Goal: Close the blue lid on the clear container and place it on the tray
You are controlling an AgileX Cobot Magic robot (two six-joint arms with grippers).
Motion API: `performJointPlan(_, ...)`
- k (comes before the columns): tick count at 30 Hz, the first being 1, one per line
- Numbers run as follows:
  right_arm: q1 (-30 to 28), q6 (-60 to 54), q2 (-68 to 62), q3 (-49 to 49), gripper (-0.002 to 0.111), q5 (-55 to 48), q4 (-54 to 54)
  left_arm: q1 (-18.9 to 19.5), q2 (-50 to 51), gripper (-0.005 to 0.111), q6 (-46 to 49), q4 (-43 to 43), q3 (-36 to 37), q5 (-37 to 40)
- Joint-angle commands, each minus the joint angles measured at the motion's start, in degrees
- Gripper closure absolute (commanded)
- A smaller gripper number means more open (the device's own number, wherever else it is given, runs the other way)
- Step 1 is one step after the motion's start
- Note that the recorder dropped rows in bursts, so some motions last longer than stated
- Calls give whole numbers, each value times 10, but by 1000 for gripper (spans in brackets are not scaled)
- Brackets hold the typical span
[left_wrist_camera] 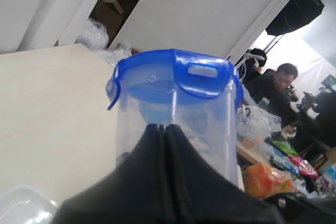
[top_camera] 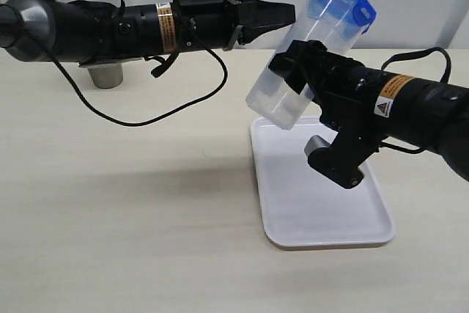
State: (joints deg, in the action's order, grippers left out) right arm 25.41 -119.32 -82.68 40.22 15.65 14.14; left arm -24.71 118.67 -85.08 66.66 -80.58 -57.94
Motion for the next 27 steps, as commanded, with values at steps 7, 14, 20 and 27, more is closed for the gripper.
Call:
performJointPlan(7, 1, -15, 2, 1, 104, 11, -35, -2, 0, 107, -6, 66, -2, 22)
performJointPlan(14, 1, -14, 2, 1, 104, 9, -35, -2, 0, 107, -15, 89, -2, 17)
performJointPlan(20, 1, -19, 2, 1, 104, 8, 13, -2, 0, 107, -12, 131, -2, -1)
performJointPlan(27, -12, -20, 2, 5, 104, -102, 295, -3, 1, 107, 0, 138, -2, -11)
